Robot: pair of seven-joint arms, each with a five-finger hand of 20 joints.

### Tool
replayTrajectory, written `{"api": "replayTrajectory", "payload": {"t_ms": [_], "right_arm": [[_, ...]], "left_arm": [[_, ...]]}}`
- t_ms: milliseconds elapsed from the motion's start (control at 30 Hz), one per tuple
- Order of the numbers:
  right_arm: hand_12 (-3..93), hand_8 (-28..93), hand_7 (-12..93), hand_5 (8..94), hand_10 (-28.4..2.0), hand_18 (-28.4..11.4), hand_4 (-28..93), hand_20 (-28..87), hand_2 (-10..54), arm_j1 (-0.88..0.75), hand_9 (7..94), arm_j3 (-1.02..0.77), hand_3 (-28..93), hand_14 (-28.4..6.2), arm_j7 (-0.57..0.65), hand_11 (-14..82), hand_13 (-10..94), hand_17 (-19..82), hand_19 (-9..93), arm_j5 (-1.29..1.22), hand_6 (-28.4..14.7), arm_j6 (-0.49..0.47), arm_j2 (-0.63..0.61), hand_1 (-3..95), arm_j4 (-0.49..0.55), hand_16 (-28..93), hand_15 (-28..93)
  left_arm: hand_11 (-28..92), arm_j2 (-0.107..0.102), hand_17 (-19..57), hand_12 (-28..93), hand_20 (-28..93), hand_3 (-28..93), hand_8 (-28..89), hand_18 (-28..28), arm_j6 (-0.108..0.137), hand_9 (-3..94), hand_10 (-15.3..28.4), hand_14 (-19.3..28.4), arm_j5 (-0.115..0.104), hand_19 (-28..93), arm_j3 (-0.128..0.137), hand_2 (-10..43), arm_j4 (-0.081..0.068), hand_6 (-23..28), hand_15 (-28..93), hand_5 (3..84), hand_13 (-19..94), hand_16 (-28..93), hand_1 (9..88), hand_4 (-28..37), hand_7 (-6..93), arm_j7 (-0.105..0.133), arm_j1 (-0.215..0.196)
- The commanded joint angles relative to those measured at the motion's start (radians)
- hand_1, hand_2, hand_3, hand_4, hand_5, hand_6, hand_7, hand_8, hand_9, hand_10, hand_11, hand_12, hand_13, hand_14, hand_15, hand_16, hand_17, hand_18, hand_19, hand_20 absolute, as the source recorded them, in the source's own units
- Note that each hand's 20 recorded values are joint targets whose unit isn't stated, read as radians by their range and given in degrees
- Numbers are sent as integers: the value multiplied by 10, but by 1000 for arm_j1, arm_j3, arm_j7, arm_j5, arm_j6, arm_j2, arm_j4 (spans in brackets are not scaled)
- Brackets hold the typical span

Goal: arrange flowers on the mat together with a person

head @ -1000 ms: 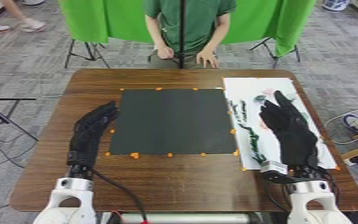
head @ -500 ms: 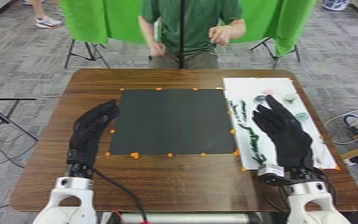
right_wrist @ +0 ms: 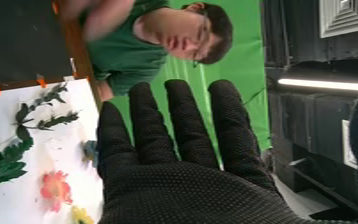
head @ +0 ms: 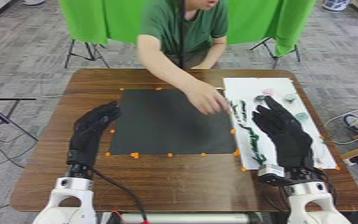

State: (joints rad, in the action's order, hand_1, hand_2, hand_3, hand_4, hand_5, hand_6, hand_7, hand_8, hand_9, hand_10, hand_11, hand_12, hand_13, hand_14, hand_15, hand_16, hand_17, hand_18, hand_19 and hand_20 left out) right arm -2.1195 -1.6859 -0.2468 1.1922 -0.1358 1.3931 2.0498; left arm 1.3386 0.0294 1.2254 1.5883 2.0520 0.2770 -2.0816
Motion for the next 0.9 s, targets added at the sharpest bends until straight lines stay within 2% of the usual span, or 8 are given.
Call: {"api": "replayTrajectory", "payload": {"t_ms": [33, 100, 233, 500, 667, 800, 867, 900], "right_arm": [[149, -74, 82, 365, -150, -158, -178, 232, -73, -7, 387, -3, 792, -166, -7, 39, 290, 108, 71, 1, -33, 1, -3, 92, 17, 205, 72], [150, -74, 83, 365, -150, -158, -178, 232, -73, -9, 388, -4, 792, -164, -5, 40, 292, 108, 71, 1, -32, -3, -5, 92, 21, 206, 72], [150, -75, 84, 366, -150, -158, -178, 231, -73, 7, 388, 4, 793, -164, -9, 39, 292, 108, 71, 1, -32, 0, -7, 92, 13, 208, 72], [150, -75, 84, 366, -149, -158, -179, 233, -73, -2, 388, 7, 792, -164, -3, 40, 293, 108, 72, 7, -32, -8, -2, 95, 13, 211, 72], [150, -75, 84, 366, -150, -157, -178, 232, -75, 6, 388, 5, 794, -165, -9, 39, 291, 109, 71, 11, -32, 2, 2, 96, 11, 212, 71], [150, -75, 85, 366, -150, -156, -180, 232, -77, 1, 389, 5, 794, -166, -5, 40, 292, 109, 70, 15, -32, 2, 4, 100, 7, 213, 70], [150, -75, 85, 366, -150, -153, -179, 230, -77, 4, 389, 4, 795, -166, -5, 39, 291, 111, 66, 10, -32, 11, 5, 100, 2, 213, 69], [150, -76, 85, 367, -150, -152, -179, 229, -78, 6, 389, 4, 796, -165, -2, 39, 290, 112, 62, 8, -32, 12, 3, 99, -1, 213, 69]], "left_arm": [[179, -5, 74, 167, 205, 613, -57, 109, 11, 443, 120, 155, -6, 61, -13, -73, -3, 35, 150, 480, 359, 58, 328, -146, 165, -3, -8], [179, -7, 74, 167, 204, 613, -57, 108, 14, 443, 120, 155, -1, 61, -11, -73, 1, 36, 150, 480, 358, 58, 329, -147, 166, 3, -11], [179, -14, 74, 167, 202, 613, -58, 107, 32, 442, 119, 154, -13, 58, -12, -73, 0, 36, 150, 480, 358, 57, 329, -147, 167, 7, -9], [181, -16, 73, 168, 200, 615, -58, 107, 33, 442, 119, 153, -16, 54, -11, -73, 4, 35, 151, 481, 358, 58, 328, -147, 170, 12, -17], [182, -19, 73, 168, 200, 615, -58, 106, 24, 443, 119, 153, -9, 53, -11, -74, -1, 36, 151, 482, 358, 57, 328, -147, 171, 14, -1], [182, -29, 73, 168, 200, 614, -59, 106, 40, 443, 119, 153, -20, 53, -10, -74, -10, 36, 151, 482, 358, 57, 328, -147, 171, 11, -7], [182, -25, 91, 167, 225, 614, -59, 107, 21, 443, 119, 156, -22, 91, -1, -73, -19, 36, 155, 483, 362, 56, 328, -147, 170, -1, 2], [182, -20, 98, 167, 236, 614, -59, 110, 7, 443, 119, 157, -12, 108, 7, -73, -19, 36, 157, 483, 364, 55, 328, -147, 169, -5, 5]]}}
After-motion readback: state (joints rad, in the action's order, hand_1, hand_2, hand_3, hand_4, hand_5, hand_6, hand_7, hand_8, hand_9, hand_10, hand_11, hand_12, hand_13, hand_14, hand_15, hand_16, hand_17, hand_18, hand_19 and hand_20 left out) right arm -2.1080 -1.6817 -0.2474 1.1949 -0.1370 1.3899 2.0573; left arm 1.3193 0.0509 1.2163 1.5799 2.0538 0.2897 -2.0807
